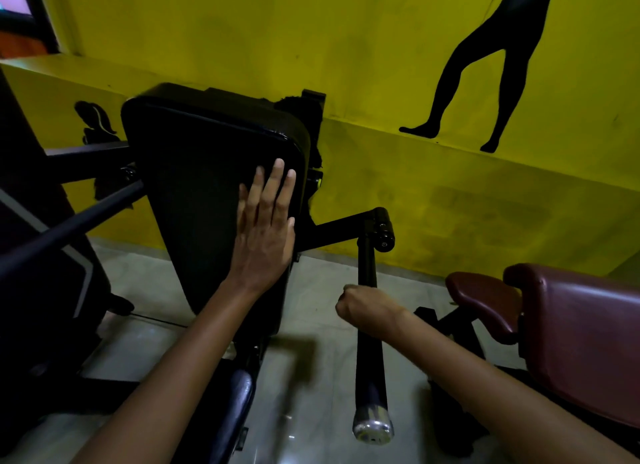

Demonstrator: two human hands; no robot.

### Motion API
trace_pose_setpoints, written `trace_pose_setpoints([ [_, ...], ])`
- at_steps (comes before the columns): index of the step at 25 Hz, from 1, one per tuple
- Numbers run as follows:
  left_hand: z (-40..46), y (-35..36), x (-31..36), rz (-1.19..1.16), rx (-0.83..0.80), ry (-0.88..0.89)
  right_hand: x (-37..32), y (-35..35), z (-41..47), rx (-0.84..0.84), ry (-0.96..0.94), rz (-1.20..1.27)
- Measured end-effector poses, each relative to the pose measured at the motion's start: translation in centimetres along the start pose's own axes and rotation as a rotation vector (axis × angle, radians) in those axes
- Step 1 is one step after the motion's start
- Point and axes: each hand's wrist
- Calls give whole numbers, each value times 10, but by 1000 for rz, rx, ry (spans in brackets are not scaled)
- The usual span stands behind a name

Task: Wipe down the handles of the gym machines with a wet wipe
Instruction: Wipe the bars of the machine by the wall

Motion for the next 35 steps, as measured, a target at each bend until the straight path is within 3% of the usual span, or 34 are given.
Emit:
trace_pose_setpoints([
  [10, 1, 14, -3, 7, 72, -2, 84, 16, 66, 89, 157, 82],
  [23, -1, 27, -26, 130, 62, 85, 126, 28, 97, 124, 295, 34],
  [29, 0, 32, -22, 103, 107, 72, 139, 30, 107, 155, 324, 240],
  [32, -1, 29, -16, 88, 111, 34, 149, 35, 100, 234, 343, 421],
  [35, -4, 15, -3, 87, 49, -26, 143, 31, 79, 361, 350, 446],
])
Point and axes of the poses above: each hand's wrist, its own z-axis towards the middle knuckle, its own y-axis out of the palm, x = y × z, and after that the axes turned 2 degrees about -y, right-handed
